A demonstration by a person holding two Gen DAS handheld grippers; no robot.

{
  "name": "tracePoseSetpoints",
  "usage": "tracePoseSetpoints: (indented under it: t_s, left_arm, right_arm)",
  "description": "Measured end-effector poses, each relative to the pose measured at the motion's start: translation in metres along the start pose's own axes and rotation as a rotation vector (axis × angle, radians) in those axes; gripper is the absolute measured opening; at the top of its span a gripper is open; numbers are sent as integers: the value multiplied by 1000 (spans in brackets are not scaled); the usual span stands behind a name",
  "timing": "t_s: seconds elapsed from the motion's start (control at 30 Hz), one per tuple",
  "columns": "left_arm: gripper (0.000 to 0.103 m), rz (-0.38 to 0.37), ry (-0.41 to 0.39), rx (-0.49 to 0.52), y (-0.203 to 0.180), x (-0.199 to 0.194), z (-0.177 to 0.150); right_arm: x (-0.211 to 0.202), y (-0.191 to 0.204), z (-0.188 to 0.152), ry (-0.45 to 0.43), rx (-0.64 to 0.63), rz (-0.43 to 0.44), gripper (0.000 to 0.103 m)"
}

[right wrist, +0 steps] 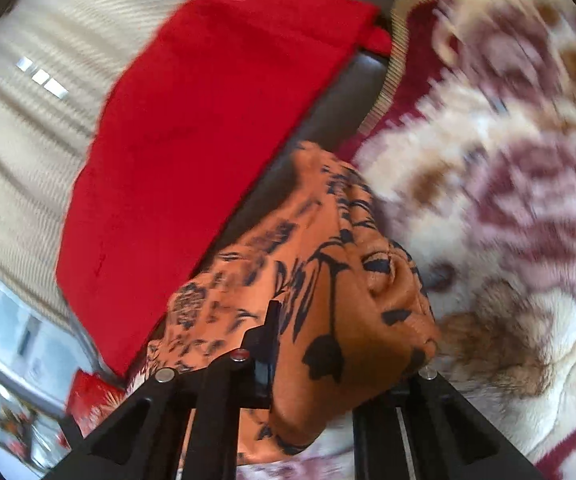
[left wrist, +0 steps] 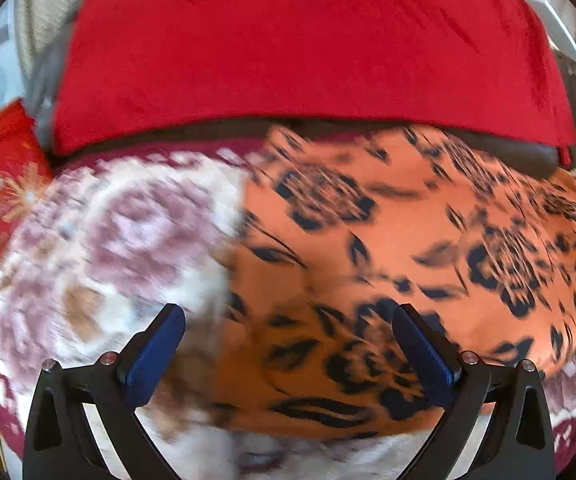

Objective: Fold small clothes

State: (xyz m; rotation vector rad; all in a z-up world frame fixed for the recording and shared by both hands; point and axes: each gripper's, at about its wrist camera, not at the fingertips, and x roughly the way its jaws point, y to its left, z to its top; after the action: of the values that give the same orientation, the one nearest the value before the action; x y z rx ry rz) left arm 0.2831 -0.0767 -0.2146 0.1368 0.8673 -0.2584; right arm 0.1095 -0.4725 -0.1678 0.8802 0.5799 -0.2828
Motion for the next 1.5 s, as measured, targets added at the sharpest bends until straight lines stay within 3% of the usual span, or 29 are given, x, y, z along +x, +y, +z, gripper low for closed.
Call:
tracePoseSetpoints:
  t_s: [0.1, 0.33, 0.53, 0.67, 0.8, 0.87, 0.93, 0.97, 1.0, 1.07, 1.13, 1.23, 1.33, 1.43, 1.47, 1.5]
  left_arm:
    - [103, 53, -30, -59, 29, -7, 6]
    - [103, 88, -43, -222, 98, -18, 1]
    - [103, 138, -67, -289, 144, -27, -9]
    - [103, 154, -60, -323, 168, -27, -18]
    - [103, 128, -54, -370, 183, -24, -21]
    - [103, 102, -61, -376, 181, -25, -19]
    - [103, 77, -74, -363, 175, -26, -15]
    - [103, 66, -81, -357, 172, -27, -14]
    - [103, 49, -94, -347, 166, -29, -12]
    - [103, 19, -108, -326, 157, -32, -9]
    - [103, -34, -121, -300, 147, -34, -6]
    - [103, -147, -138, -269, 131, -38, -5]
    - [103, -222, -126, -223, 107, -35, -5]
    - [103, -248, -99, -175, 83, -29, -6]
    - [103, -254, -94, -165, 78, -27, -6]
    - [103, -252, -82, -149, 71, -24, -7]
  right_arm:
    - [-10, 43, 1, -21, -99, 32, 14]
    - [-1, 145, -22, 14, -249, 126, 14]
    - [33, 221, -73, 101, -351, 194, 14]
    - [82, 251, -124, 226, -379, 201, 14]
    - [137, 250, -173, 378, -387, 117, 19]
    - [144, 244, -183, 398, -379, 98, 20]
    - [139, 245, -183, 386, -413, 133, 27]
    - [136, 248, -181, 403, -429, 170, 37]
    - [132, 247, -180, 425, -431, 204, 53]
    - [123, 245, -178, 494, -411, 325, 72]
    - [109, 242, -177, 538, -419, 419, 73]
    - [77, 229, -165, 490, -450, 502, 73]
    - [54, 214, -141, 378, -462, 452, 72]
    - [48, 197, -112, 293, -427, 370, 60]
    - [48, 188, -104, 273, -393, 336, 55]
    - [49, 181, -99, 264, -370, 310, 43]
